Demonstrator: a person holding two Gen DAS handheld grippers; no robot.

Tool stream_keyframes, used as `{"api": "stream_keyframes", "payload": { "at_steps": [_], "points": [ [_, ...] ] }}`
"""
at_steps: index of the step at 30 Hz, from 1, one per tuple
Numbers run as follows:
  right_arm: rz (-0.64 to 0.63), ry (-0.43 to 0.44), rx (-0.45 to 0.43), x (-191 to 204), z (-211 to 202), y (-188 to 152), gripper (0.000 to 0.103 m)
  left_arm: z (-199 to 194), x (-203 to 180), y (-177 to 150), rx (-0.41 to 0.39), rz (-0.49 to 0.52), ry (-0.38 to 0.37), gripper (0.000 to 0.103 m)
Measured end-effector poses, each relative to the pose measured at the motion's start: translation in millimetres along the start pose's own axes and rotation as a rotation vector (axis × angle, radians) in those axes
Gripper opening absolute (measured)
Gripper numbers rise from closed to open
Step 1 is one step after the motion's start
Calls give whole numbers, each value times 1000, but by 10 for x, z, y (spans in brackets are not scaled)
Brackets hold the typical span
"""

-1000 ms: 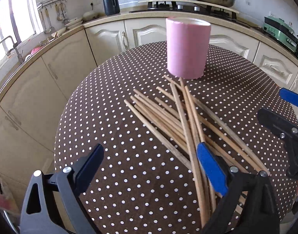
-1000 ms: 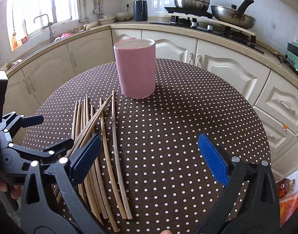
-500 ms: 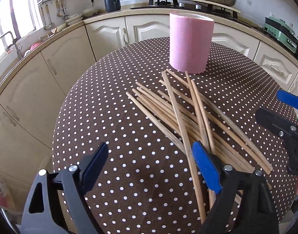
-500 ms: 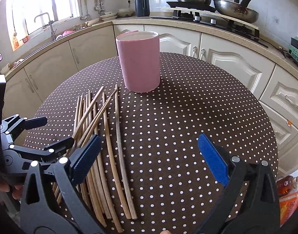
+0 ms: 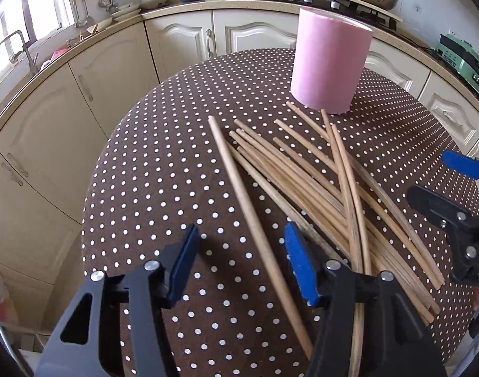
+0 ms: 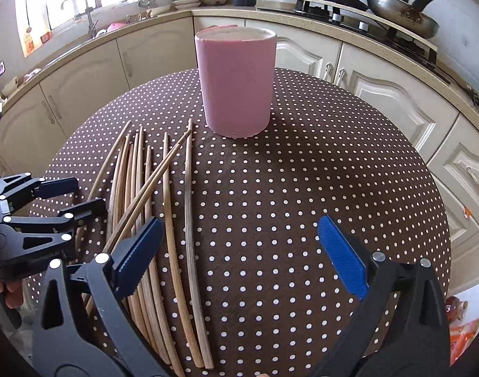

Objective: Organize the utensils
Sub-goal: 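Lower both tools toward the wooden chopstick pile beside the pink cup, then close the left tool on one chopstick while the right tool closes on another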

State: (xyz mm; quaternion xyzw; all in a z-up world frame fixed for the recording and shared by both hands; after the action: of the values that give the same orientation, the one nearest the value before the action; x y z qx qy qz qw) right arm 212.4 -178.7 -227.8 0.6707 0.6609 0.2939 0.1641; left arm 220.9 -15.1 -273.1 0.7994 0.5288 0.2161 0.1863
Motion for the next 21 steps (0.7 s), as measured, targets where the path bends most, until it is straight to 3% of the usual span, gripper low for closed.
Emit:
{"api": "stream_keyframes", "payload": {
  "at_steps": [6,11,15,21],
  "points": [
    [-86,22,107,150,190,103,74,0,112,6,31,-26,0,32],
    [-165,29,221,314,358,173,57,24,137,41,57,-19,-8,31],
    [-229,10,329,427,514,230,33,62,172,94,84,-18,-27,31],
    [-271,6,469,529,672,352,25,130,193,238,122,-18,-32,30]
  ]
}}
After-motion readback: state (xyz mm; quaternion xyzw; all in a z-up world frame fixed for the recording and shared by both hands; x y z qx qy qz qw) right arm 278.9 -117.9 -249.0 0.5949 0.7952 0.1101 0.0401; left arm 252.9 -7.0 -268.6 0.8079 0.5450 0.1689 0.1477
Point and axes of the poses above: each gripper's, at about its wrist camera, not at the fingertips, and z roughly the way its jaws point, x to its left, y to its top, the point moved 7 cm from there along z, roughly the way its jaws point, and after that the axes turned 13 degrees about z, right-handed, at the moved point
